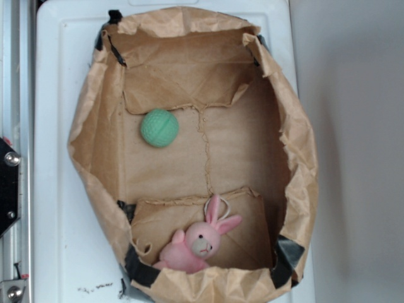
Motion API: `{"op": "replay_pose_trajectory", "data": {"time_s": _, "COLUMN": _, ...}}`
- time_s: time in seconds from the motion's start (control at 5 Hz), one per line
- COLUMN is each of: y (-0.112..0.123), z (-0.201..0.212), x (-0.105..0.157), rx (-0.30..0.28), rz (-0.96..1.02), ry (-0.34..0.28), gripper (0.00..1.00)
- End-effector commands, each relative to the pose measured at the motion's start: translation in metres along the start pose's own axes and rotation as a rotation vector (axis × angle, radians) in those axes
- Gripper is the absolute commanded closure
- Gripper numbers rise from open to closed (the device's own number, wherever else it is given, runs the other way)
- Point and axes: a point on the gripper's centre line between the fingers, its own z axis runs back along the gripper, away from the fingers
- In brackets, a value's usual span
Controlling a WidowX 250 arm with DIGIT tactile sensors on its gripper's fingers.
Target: Grab the pink bunny.
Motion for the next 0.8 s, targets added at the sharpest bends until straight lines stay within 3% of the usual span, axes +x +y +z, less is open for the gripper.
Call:
{"op": "replay_pose_trajectory", "data": {"time_s": 0.0, "y": 0.000, "z": 0.000, "x": 0.000, "rx": 0.000, "rz": 0.000, "ry": 0.000, "gripper": 0.00}}
{"op": "replay_pose_trajectory", "data": {"time_s": 0.6, "y": -0.027, "z": -0.041, "x": 0.080, "rx": 0.049, "rz": 0.099, "ry": -0.072, "gripper": 0.00}}
